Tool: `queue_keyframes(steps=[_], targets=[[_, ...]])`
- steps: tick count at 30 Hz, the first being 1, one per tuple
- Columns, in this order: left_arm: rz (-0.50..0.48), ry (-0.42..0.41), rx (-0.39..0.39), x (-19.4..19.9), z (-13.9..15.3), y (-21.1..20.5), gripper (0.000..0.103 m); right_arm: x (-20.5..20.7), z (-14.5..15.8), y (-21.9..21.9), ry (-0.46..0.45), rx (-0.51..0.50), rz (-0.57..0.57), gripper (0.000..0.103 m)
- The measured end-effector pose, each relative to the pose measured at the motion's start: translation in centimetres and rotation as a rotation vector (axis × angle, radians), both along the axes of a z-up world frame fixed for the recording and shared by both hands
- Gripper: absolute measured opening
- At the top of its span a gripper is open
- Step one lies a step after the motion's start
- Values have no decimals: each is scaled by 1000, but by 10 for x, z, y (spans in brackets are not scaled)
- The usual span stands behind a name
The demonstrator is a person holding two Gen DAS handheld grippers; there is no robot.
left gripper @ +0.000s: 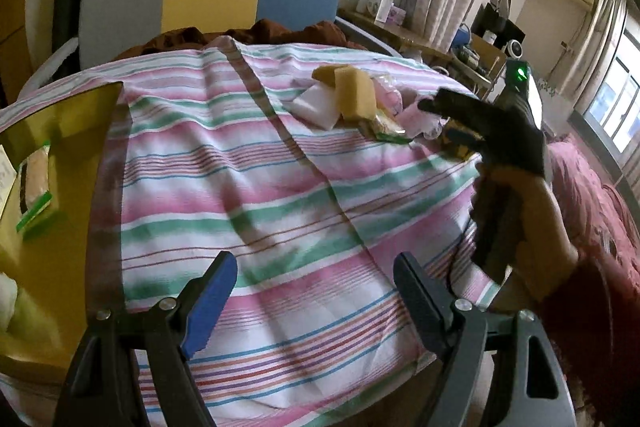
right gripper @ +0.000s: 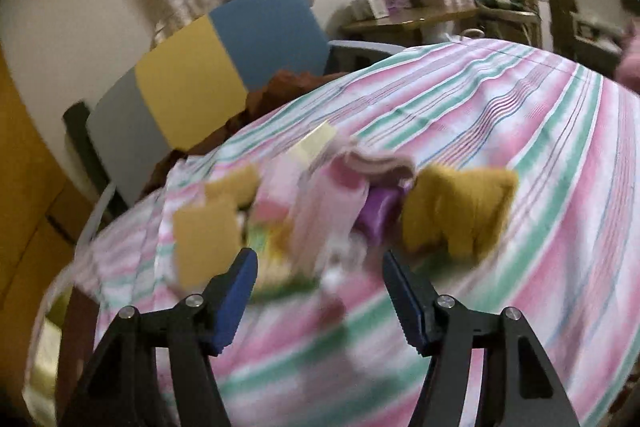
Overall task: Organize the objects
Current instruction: 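Withdraw both tools from the tray back toward the item pile, then grasp the pink plastic cup with the right tool while the left tool grasps a pink hair roller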
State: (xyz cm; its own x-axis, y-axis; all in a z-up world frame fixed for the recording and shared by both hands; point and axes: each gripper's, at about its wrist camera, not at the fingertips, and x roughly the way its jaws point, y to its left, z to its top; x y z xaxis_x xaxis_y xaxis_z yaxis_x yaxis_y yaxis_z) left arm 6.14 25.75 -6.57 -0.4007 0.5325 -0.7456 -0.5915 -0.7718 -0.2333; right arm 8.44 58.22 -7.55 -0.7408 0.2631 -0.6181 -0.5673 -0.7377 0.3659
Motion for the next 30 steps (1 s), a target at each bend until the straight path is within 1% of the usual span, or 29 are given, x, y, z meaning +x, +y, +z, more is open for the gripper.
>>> queue_keyframes(steps=[2, 4, 6, 10, 16, 19, 22, 25, 27, 30], targets=[[-2, -6, -8, -1, -2, 2, 82, -11, -4, 8, 0, -13, -5, 60], [-5, -7, -14, -1, -3, 4, 82, -20, -9, 11, -18, -6, 20, 45], [-8, -7, -18, -3, -3, 7, 82, -26, -11, 9, -23, 20, 53, 37], [-23, -11, -16, -9, -1, 19, 82, -19, -10, 8, 17, 27, 81, 30], [-64, 6, 6, -20, 9, 54, 82, 14, -18, 1, 35, 25, 112, 29], [-83, 15, 23, -31, 16, 79, 82, 33, -24, -7, 49, 49, 120, 29], [-103, 6, 47, -44, 22, 106, 82, 45, -31, -17, 63, 79, 139, 29], [-122, -1, 58, -56, 27, 134, 82, 54, -36, -20, 97, 65, 149, 29], [-138, -22, 65, -67, 27, 151, 82, 58, -39, -18, 118, 41, 151, 29], [-124, -84, 55, -85, 18, 175, 82, 62, -43, -13, 150, 13, 154, 29]])
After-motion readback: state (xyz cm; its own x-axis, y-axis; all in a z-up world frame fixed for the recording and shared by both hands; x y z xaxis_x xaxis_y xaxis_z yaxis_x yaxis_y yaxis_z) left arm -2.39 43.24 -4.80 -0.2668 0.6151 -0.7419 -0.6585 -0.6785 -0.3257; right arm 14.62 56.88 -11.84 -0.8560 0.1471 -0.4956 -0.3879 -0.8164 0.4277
